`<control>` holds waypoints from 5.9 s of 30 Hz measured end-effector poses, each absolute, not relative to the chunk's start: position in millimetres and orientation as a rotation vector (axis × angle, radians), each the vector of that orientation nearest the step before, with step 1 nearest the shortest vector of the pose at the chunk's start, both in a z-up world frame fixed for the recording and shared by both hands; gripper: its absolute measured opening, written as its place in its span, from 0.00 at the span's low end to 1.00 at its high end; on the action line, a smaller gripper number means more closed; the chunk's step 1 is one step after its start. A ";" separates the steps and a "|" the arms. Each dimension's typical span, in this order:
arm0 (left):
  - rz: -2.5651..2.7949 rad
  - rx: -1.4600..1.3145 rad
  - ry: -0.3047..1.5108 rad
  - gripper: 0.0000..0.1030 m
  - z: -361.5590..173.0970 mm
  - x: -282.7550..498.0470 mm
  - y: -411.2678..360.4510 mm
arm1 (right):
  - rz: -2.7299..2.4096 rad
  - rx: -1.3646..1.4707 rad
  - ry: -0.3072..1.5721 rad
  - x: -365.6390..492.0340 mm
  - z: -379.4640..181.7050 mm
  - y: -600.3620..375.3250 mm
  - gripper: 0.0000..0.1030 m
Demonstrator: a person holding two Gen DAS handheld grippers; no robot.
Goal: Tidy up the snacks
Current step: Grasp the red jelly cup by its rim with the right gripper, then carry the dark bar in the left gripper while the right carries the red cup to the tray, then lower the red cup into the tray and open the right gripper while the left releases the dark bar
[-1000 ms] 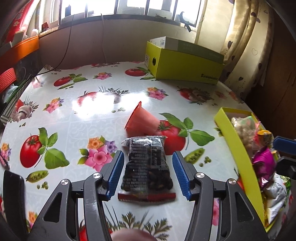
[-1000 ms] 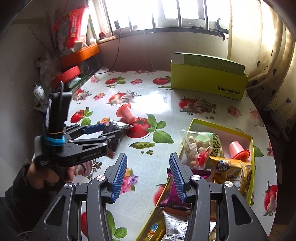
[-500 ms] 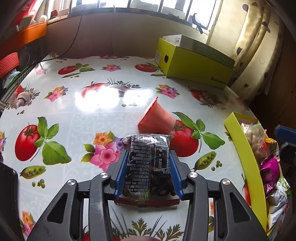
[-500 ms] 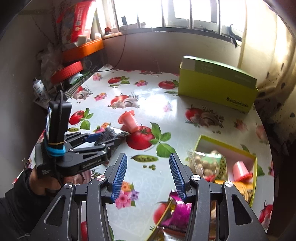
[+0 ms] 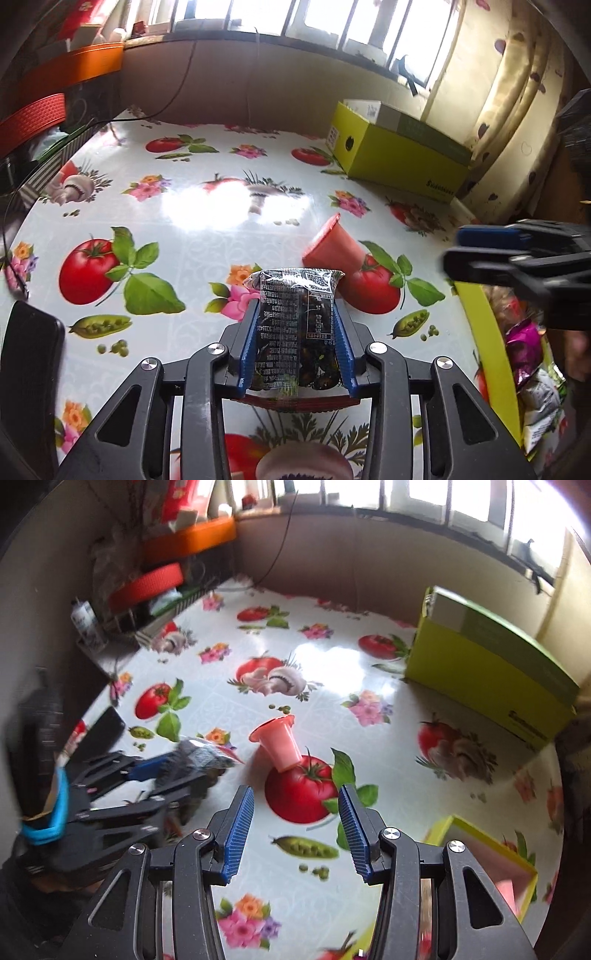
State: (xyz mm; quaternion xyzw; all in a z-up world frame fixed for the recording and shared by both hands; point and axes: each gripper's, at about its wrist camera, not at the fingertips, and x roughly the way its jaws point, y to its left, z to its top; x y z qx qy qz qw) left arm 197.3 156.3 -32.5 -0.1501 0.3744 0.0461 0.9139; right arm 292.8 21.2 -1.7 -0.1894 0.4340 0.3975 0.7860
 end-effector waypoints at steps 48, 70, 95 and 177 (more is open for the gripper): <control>0.089 -0.310 0.716 0.36 10.4 149.0 136.4 | 0.855 -0.227 0.850 217.9 26.3 -20.0 0.25; 0.029 -0.243 0.715 0.36 37.1 109.2 81.3 | 0.804 -0.109 0.786 153.9 35.3 -95.7 0.25; -0.130 -0.211 0.726 0.36 44.2 123.3 24.7 | 0.636 -0.009 0.781 164.6 33.5 -182.4 0.25; -0.336 -0.122 0.782 0.38 20.3 194.4 -73.6 | 0.498 0.065 0.850 188.8 3.8 -259.0 0.33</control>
